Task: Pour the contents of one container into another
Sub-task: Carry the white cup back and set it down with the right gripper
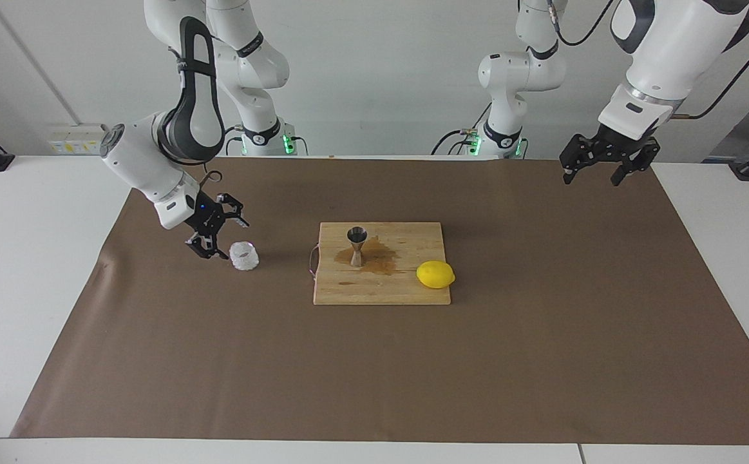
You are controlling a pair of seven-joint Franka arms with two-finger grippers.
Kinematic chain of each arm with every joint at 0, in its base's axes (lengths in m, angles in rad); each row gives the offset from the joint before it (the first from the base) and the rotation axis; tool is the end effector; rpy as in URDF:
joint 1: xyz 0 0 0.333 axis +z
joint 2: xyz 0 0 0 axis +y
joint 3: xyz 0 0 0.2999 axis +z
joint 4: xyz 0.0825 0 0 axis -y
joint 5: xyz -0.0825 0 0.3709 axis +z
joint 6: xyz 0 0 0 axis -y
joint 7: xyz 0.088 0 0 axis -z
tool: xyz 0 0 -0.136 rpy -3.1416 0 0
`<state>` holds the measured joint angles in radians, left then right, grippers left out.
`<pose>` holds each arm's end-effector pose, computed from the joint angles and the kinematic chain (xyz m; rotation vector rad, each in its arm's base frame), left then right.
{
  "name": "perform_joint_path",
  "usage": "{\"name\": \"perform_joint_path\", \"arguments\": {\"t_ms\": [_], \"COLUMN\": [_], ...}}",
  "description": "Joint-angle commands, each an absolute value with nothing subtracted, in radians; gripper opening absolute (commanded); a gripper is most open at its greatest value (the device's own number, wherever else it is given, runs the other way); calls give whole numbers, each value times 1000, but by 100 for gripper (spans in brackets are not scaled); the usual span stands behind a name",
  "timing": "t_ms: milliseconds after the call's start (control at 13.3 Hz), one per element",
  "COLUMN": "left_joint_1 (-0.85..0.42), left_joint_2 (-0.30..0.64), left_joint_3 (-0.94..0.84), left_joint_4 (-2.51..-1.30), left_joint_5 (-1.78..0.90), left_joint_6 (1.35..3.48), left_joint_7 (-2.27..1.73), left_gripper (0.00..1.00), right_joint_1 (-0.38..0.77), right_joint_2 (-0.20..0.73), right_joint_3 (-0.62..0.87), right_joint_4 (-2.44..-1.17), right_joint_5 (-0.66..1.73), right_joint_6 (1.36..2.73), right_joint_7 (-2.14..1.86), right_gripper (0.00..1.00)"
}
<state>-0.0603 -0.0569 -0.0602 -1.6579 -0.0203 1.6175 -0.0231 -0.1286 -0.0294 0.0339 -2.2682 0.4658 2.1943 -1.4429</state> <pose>0.5245 -0.0670 0.5738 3.1199 -0.1507 0.0237 0.5019 -0.0211 0.3353 -2.4366 -1.4351 -0.3232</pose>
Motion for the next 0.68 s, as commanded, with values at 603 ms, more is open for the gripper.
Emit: {"name": "perform_joint_path", "arguments": {"t_ms": [603], "left_joint_1": [-58], "left_joint_2": [-74], "left_joint_3": [-58], "left_joint_4": [-1678], "left_joint_5": [-15], "left_joint_6": [1632], "left_joint_7": [-18], "left_gripper": [100], "right_joint_1": [-14], "right_joint_2": [-75], "right_joint_3": [58], "right_joint_4": [-1900], "right_joint_5": [28], "right_joint_6": [1930], "right_joint_7": [-160], "right_gripper": [100]}}
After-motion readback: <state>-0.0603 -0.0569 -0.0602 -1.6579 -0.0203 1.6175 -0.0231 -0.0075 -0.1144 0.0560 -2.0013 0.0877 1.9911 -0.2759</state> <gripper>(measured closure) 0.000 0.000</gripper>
